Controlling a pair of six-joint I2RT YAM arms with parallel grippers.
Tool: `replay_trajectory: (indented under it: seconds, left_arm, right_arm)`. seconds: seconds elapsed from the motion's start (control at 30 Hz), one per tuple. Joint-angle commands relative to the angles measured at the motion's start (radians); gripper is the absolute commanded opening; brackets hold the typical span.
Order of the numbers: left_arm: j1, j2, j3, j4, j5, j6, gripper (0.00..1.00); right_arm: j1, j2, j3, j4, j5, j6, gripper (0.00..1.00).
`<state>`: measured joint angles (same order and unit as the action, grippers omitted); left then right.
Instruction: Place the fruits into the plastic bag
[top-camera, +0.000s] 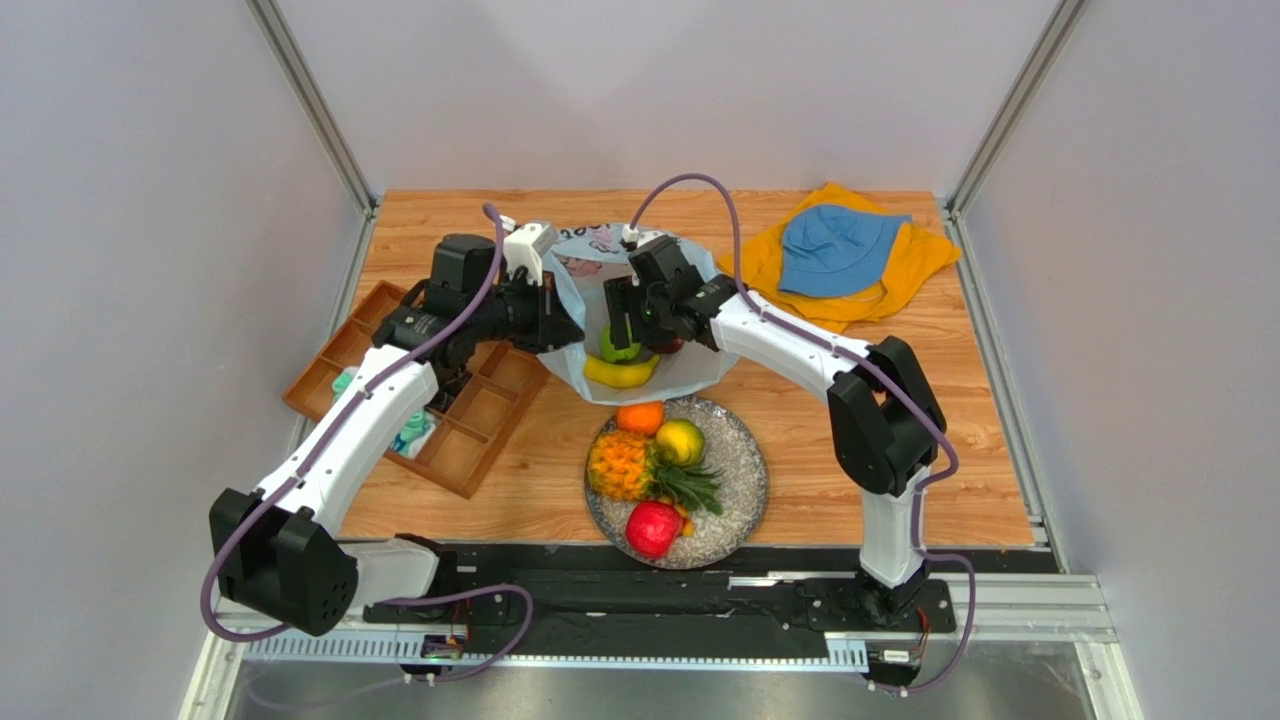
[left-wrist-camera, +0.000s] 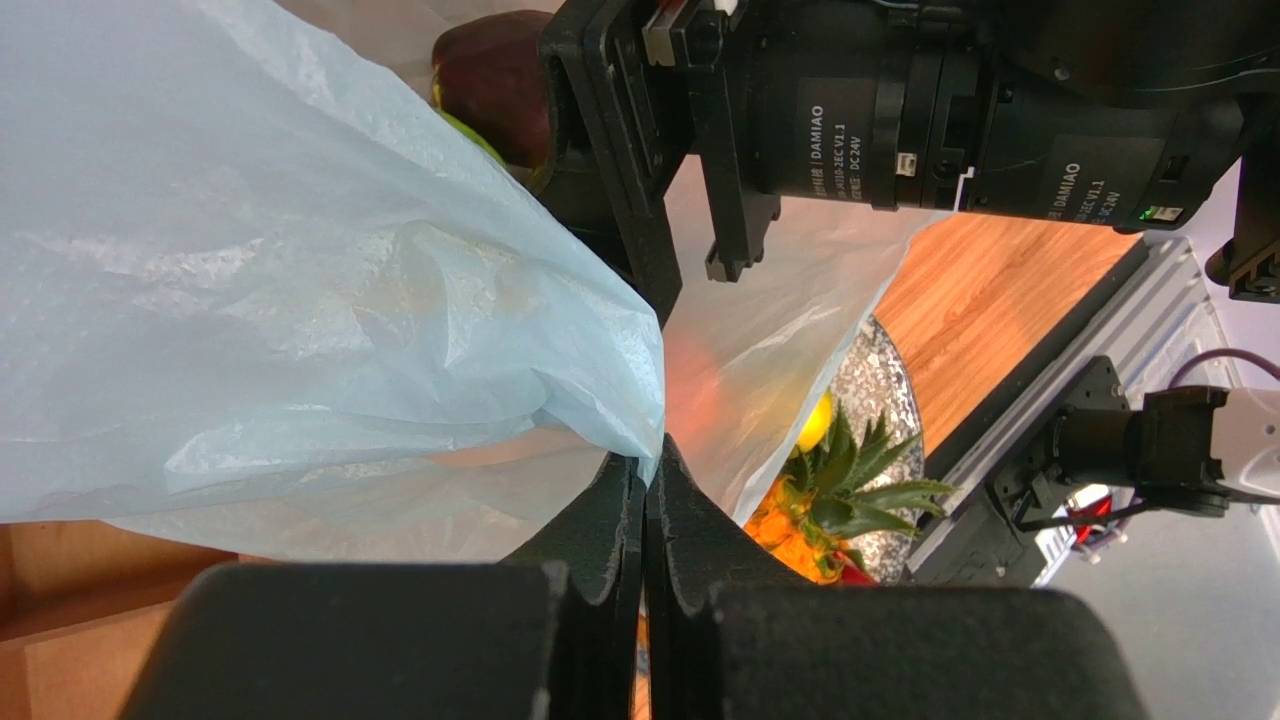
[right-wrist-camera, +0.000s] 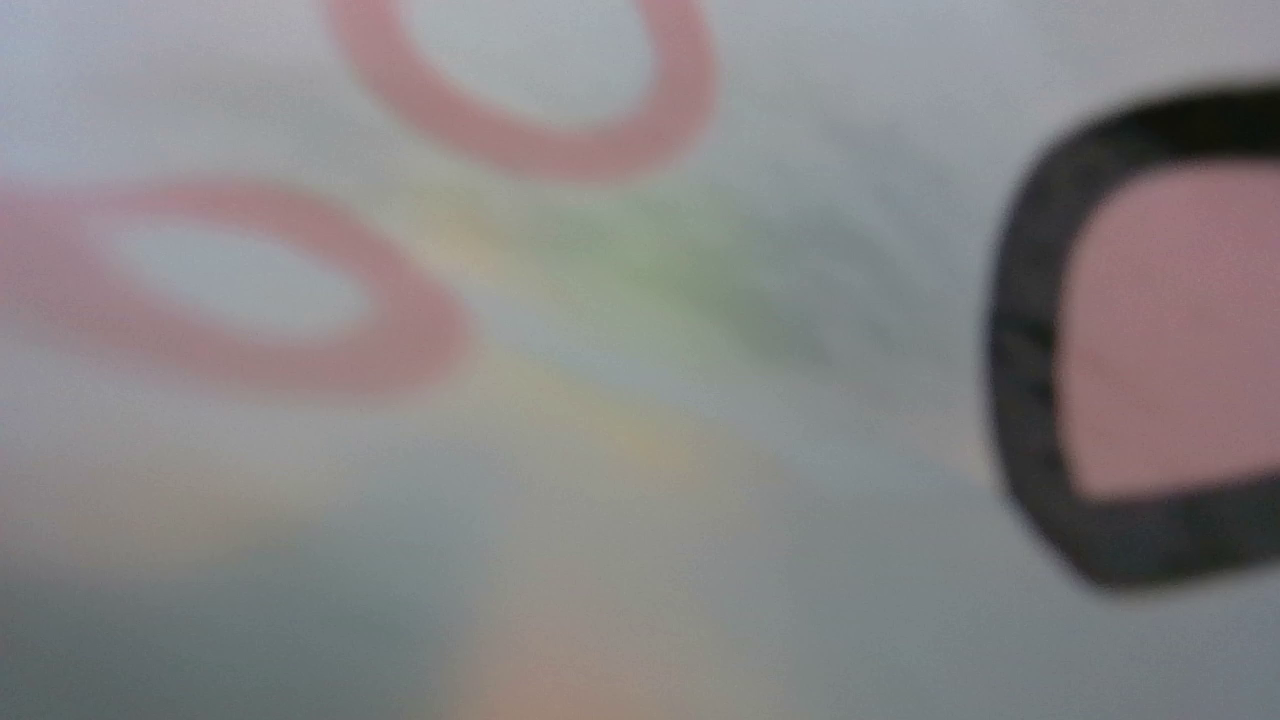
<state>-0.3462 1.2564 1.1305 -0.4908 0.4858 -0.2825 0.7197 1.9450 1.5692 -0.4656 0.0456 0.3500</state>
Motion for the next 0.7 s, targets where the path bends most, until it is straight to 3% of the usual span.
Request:
replay_trajectory:
  seconds: [0.0, 0.4, 0.67]
  left_arm:
    - [0.004, -0.015, 0.028, 0.006, 0.014, 0.009, 0.0]
    - [0.004, -0.014, 0.029, 0.003, 0.016, 0.009, 0.0]
    - [0.004, -0.015, 0.029, 0.001, 0.013, 0.009, 0.0]
  right_arm:
    - [0.011, -0.087, -0.029, 0.085, -0.032, -0.016, 0.68]
    - [0.078, -0.353, -0.169, 0.192, -0.133, -0.072, 0.63]
    - [0.155, -0.581, -0.316, 0.162, -0.173, -0.043, 0.57]
